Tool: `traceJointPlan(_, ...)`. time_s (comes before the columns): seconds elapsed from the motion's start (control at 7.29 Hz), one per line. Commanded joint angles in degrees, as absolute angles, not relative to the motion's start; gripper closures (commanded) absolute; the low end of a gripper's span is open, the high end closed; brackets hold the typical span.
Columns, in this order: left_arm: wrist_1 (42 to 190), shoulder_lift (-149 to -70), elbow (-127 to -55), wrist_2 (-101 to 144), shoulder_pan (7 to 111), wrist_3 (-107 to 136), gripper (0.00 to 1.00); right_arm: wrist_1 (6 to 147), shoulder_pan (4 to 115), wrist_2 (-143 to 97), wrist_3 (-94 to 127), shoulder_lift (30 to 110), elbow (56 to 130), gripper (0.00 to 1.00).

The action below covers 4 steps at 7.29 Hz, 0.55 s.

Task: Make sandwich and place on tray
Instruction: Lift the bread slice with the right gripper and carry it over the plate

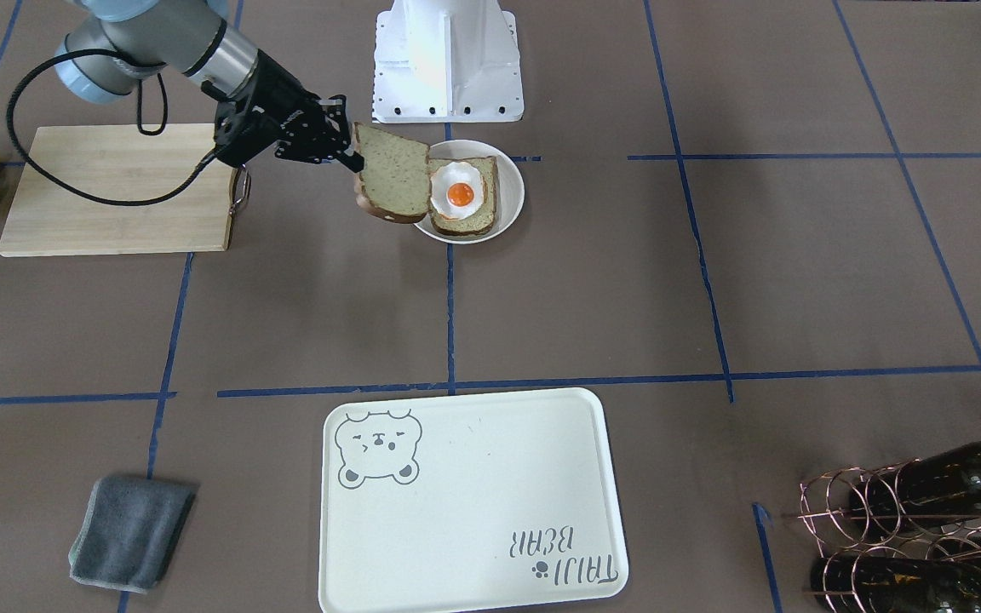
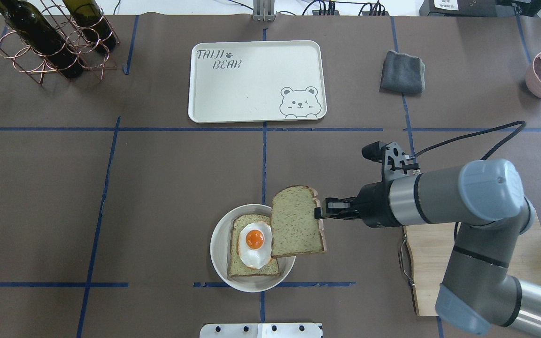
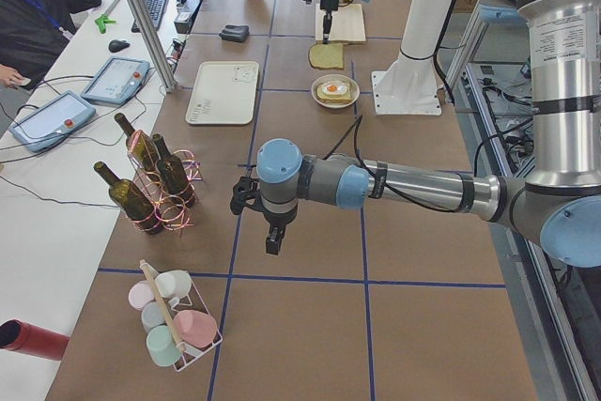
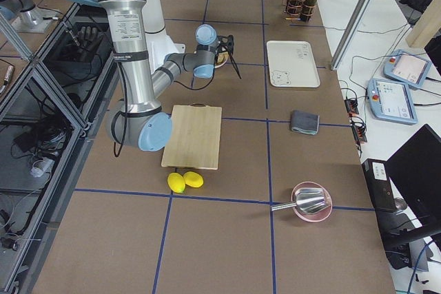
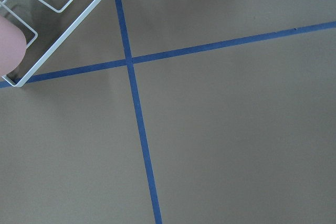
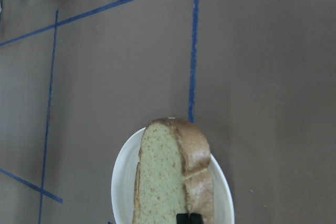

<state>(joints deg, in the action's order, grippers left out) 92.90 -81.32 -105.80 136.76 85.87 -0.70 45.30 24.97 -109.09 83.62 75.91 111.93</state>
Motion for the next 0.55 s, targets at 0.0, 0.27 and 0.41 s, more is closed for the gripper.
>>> traceJointPlan(0.0,92.9,-81.3,-105.64,136.76,85.87,-0.7,0.0,52.71,17.34,-101.63,83.94,68.84,111.27,1.0)
traceJointPlan(0.27,92.9,-81.39,-105.47,136.76,85.87,-0.7,0.0,54.58,16.79,-100.72,83.59,67.67,110.22,1.0)
traceJointPlan(0.41,92.9,-81.39,-105.56,136.76,85.87,-0.7,0.0,54.49,16.79,-100.81,83.15,68.02,109.69,1.0)
